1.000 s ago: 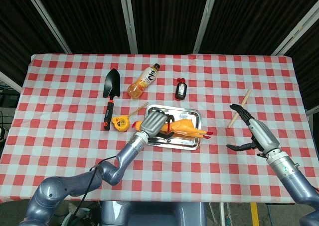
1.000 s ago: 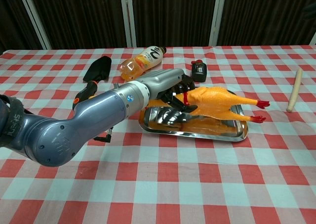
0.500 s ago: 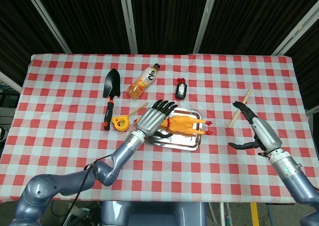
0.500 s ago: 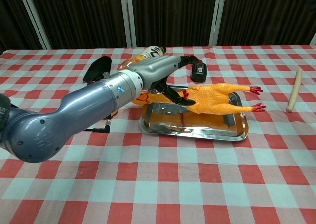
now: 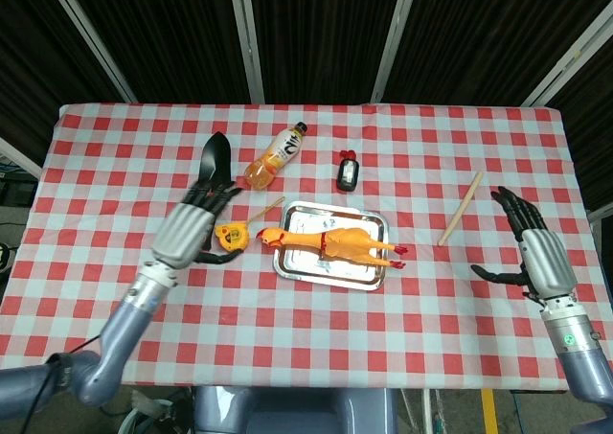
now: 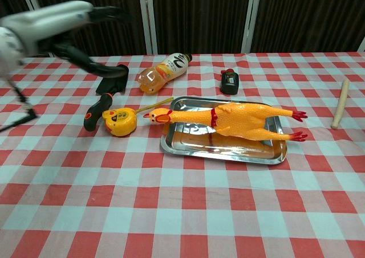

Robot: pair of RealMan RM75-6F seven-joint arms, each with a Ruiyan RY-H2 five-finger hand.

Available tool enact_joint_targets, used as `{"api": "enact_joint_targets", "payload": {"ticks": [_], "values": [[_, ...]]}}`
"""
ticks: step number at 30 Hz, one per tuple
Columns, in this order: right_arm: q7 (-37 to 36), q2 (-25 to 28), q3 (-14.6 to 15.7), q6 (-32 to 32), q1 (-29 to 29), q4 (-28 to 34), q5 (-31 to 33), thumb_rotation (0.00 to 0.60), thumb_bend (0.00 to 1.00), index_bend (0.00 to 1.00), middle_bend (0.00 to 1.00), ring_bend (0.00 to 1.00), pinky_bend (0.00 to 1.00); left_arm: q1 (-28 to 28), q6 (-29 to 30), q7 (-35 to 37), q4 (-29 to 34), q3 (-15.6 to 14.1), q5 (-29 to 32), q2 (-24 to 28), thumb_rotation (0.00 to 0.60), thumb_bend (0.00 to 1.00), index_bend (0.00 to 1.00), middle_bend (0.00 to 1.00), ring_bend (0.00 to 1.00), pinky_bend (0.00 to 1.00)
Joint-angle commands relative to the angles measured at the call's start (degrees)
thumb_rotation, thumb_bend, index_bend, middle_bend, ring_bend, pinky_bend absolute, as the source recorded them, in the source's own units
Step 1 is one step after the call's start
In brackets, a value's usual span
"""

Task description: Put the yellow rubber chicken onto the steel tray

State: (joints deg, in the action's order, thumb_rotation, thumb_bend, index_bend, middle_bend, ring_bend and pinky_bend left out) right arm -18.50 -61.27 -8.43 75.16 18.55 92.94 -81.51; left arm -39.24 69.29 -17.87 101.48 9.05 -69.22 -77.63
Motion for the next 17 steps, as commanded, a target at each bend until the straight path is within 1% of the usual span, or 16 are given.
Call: {"api": "enact_joint_targets", "payload": {"ticks": [1,4,7,12,17], "values": [[10.76,-4.59,1.30,6.13,-3.36,-5.62,-0.52,0.600,0.16,0.00,0.03,0.00,0.00,9.19,8.22,0.55,5.05,-5.62,-3.25,8.56,0.600,0.18,0.11,0.08,0.00,0.03],[15.51,-7.26,1.89,9.74,-5.22,-8.28,-1.05,0.600,0.16,0.00,0.03,0.00,0.00,13.15,12.01,1.81,3.80,-8.00,-5.72,10.26,0.600,0.18,0.11,0.08,0.00,0.03],[18.33,-8.99,2.84,11.86,-6.80,-10.23,-1.65,0.600,0.16,0.00,0.03,0.00,0.00,16.28,14.53,3.06,2.82,-9.94,-7.50,11.31,0.600,0.18,0.12,0.08,0.00,0.03],[18.58,-10.68,4.81,14.56,-9.99,-10.44,-2.36,0.600,0.16,0.00,0.03,0.00,0.00,21.64,18.72,5.37,1.58,-13.38,-10.84,11.80,0.600,0.18,0.12,0.08,0.00,0.03],[17.77,-11.44,5.85,15.81,-12.31,-9.58,-2.44,0.600,0.16,0.00,0.03,0.00,0.00,25.16,20.65,6.56,1.00,-15.21,-13.33,11.32,0.600,0.18,0.14,0.09,0.00,0.03]]}}
